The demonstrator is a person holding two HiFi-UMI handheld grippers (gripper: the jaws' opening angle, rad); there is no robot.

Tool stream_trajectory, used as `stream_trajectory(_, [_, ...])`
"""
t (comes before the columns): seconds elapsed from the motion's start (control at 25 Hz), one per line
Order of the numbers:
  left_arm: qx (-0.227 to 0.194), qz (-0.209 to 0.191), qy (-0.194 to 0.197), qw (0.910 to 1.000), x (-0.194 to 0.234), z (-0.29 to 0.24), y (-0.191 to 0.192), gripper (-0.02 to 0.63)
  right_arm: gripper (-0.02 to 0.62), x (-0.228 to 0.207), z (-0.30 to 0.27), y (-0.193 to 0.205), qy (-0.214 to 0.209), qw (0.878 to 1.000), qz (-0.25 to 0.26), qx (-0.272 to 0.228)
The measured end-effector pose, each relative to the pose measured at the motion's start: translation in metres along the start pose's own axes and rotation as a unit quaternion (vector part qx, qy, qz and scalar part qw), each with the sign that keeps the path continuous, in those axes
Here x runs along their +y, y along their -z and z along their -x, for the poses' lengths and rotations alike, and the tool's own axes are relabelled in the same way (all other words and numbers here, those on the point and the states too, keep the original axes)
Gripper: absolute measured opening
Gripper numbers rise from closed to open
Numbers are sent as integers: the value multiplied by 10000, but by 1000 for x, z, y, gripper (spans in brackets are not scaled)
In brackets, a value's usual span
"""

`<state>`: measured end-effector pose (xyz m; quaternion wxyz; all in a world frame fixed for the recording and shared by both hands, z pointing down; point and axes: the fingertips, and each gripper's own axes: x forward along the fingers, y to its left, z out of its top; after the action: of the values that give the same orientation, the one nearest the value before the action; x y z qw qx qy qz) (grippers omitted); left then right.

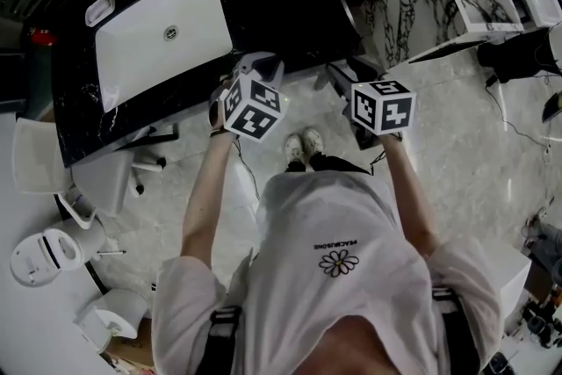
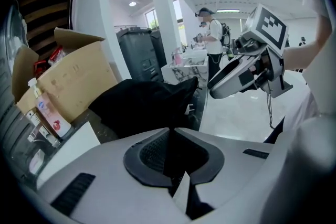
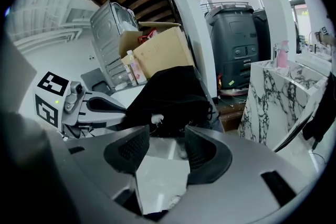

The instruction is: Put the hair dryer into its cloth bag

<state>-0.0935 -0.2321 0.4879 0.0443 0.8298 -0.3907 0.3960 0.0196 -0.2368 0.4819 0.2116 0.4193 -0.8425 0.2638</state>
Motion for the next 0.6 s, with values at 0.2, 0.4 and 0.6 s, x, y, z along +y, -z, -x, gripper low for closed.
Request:
stream_trajectory(0.2, [4, 191, -56, 9998, 0, -3, 6, 29, 195, -1, 0, 7, 14, 10000, 26, 81])
stream_trajectory(0.4, [-128, 809, 52, 9966, 4, 1, 6, 102, 195, -4, -1, 11, 15, 9999, 20, 136])
stream_trajectory(0.6, [-490, 1094, -22, 9928, 16, 19, -12, 123, 195, -8, 8, -6, 42, 9999, 88, -79])
